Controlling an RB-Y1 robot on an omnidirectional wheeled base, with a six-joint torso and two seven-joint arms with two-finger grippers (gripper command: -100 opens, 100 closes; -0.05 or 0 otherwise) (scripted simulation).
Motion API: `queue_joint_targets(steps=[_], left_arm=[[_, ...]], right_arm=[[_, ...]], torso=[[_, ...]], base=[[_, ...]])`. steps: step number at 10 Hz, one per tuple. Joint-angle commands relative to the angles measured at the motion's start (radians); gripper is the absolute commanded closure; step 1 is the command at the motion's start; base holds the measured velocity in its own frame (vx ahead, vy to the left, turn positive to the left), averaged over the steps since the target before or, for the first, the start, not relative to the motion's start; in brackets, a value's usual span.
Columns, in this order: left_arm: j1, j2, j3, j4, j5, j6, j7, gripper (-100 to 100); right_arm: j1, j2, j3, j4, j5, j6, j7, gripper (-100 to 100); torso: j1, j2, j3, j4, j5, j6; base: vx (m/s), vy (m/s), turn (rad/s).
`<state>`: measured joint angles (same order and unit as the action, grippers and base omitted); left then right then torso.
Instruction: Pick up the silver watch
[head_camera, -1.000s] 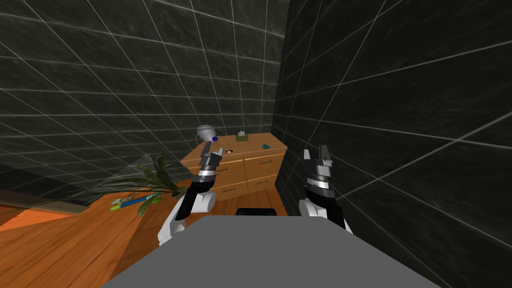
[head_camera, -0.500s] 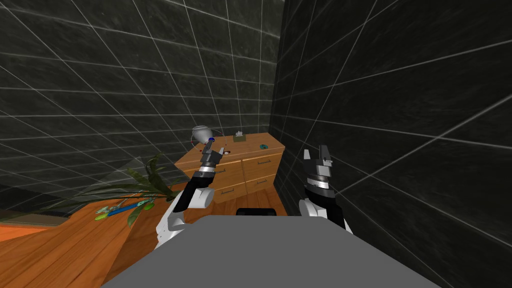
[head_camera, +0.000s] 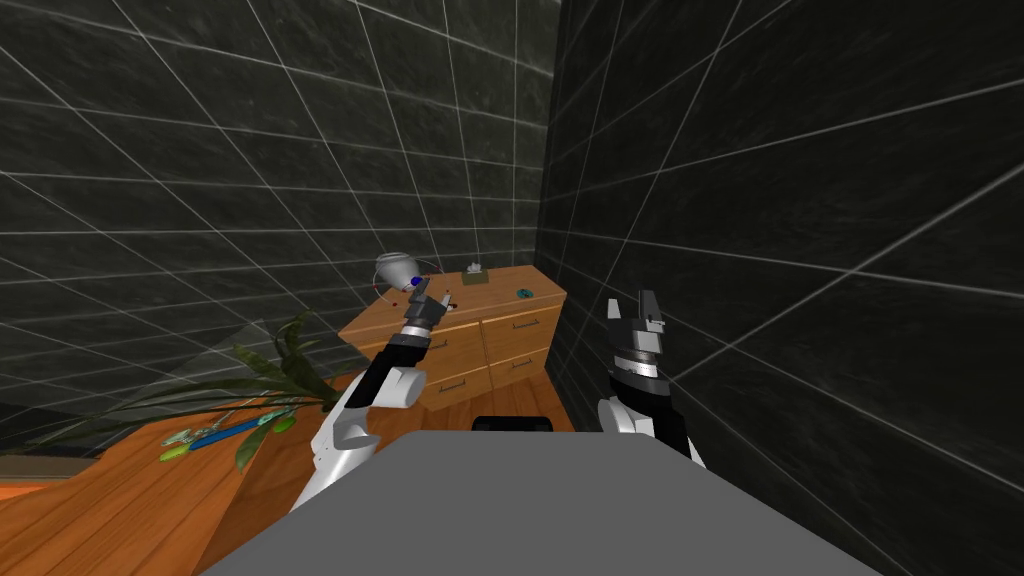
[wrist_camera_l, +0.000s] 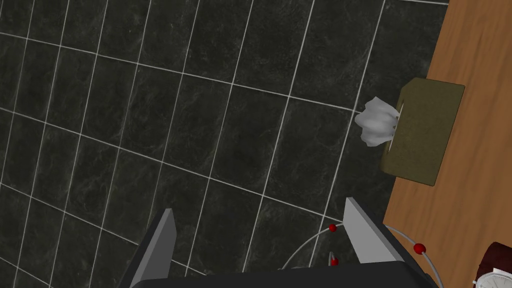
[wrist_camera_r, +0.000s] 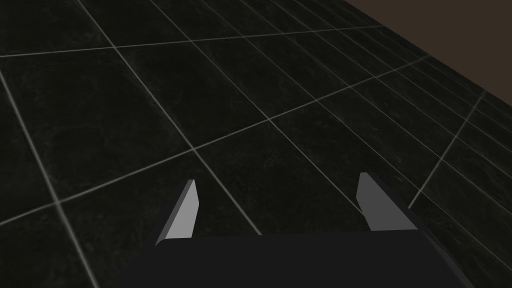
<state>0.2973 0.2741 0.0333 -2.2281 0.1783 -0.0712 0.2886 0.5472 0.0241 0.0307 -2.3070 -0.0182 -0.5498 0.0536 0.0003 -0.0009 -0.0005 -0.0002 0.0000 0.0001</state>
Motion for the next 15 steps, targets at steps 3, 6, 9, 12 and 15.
queue_joint_targets(steps=[3, 6, 9, 12, 15], left_arm=[[-0.039, 0.04, 0.014, 0.0, 0.043, 0.095, 0.023, -100], [-0.066, 0.069, 0.024, 0.0, 0.074, 0.168, 0.039, -100], [-0.094, 0.099, 0.035, 0.001, 0.105, 0.247, 0.054, -100], [-0.122, 0.128, 0.045, 0.002, 0.137, 0.326, 0.07, -100], [-0.151, 0.158, 0.056, 0.003, 0.17, 0.41, 0.085, -100]], right_arm=[[0.0, 0.0, 0.0, 0.0, 0.0, 0.0, 0.0, 0], [0.0, 0.0, 0.0, 0.0, 0.0, 0.0, 0.0, 0], [0.0, 0.0, 0.0, 0.0, 0.0, 0.0, 0.0, 0], [0.0, 0.0, 0.0, 0.0, 0.0, 0.0, 0.0, 0], [0.0, 0.0, 0.0, 0.0, 0.0, 0.0, 0.0, 0]], torso=[[0.0, 0.0, 0.0, 0.0, 0.0, -0.001], [0.0, 0.0, 0.0, 0.0, 0.0, -0.001], [0.0, 0.0, 0.0, 0.0, 0.0, -0.001], [0.0, 0.0, 0.0, 0.0, 0.0, -0.001], [0.0, 0.0, 0.0, 0.0, 0.0, -0.001]], base=[[0.008, 0.009, -0.053], [0.009, 0.011, -0.063], [0.009, 0.012, -0.062], [0.009, 0.012, -0.057], [0.011, 0.015, -0.06]])
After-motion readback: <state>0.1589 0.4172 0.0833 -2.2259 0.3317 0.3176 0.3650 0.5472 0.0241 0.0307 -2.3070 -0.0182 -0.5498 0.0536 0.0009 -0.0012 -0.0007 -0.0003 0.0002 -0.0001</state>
